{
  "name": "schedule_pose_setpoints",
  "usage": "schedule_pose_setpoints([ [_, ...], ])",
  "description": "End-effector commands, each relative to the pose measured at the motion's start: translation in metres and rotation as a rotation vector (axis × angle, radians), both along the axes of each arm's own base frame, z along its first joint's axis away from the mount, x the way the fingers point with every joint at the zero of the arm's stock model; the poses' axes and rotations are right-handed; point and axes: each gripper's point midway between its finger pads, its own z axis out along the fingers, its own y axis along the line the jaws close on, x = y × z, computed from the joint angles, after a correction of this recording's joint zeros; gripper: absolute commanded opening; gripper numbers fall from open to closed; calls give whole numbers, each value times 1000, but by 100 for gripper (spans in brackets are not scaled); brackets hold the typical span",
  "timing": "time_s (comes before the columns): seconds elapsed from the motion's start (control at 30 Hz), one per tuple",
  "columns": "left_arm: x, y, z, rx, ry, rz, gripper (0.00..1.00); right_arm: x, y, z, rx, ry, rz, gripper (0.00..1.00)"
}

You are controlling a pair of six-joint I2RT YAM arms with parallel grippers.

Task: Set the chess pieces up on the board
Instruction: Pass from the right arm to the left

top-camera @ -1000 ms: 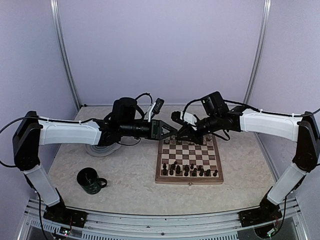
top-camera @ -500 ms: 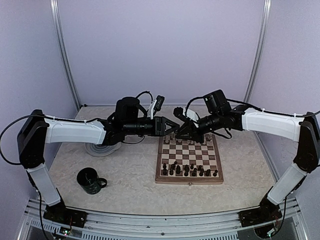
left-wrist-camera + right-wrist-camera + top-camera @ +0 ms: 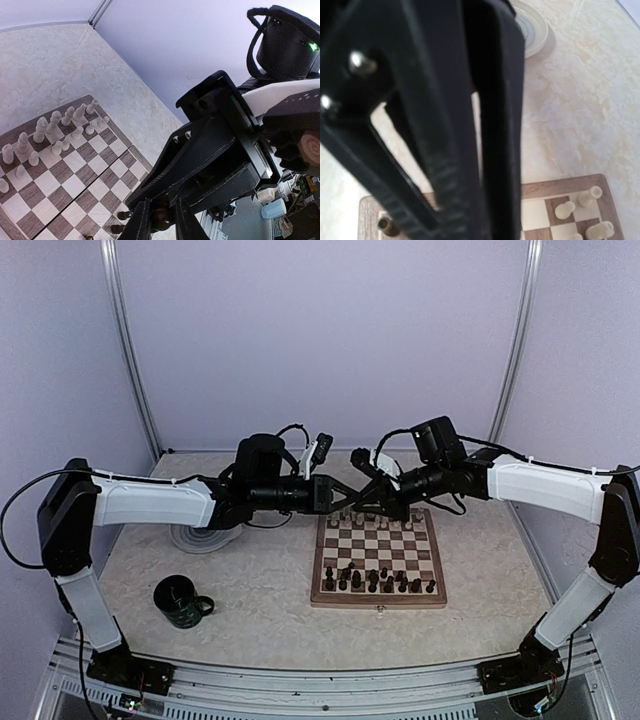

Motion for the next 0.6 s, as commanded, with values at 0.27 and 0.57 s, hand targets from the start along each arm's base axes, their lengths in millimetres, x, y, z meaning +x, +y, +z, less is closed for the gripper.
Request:
schedule_pose_setpoints([
  [0.27,16,6,-14,180,-67,57,12,1,-17,4,-6,-14,-16,38],
  [0.57,27,59,-88,682,-63,85,11,20,-59,-38,-122,-2,-102,47],
])
